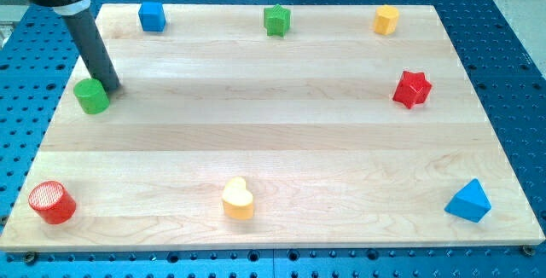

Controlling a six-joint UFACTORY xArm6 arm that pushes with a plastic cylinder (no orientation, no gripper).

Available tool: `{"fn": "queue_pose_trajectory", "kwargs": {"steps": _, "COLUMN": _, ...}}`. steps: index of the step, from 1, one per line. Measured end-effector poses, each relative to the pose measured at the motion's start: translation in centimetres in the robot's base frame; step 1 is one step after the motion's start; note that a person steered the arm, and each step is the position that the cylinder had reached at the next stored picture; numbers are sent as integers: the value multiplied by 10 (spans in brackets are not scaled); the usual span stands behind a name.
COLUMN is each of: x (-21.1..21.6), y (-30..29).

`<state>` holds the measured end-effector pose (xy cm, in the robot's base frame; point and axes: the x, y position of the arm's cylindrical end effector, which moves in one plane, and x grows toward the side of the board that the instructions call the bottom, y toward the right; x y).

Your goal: Push the red star slightly to the right

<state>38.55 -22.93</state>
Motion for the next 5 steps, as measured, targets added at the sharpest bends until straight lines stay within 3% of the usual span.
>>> {"fn": "queue_pose_trajectory", "kwargs": {"steps": 2, "x": -19, "y": 163}}
{"fn": "queue_pose_trajectory", "kwargs": {"steps": 3, "x": -21, "y": 276}}
{"fn": "queue_pose_trajectory", "kwargs": {"steps": 4, "x": -3, "y": 377}}
{"fn": "queue_pose_trajectory", "kwargs": {"steps": 5, "x": 16, "y": 424}}
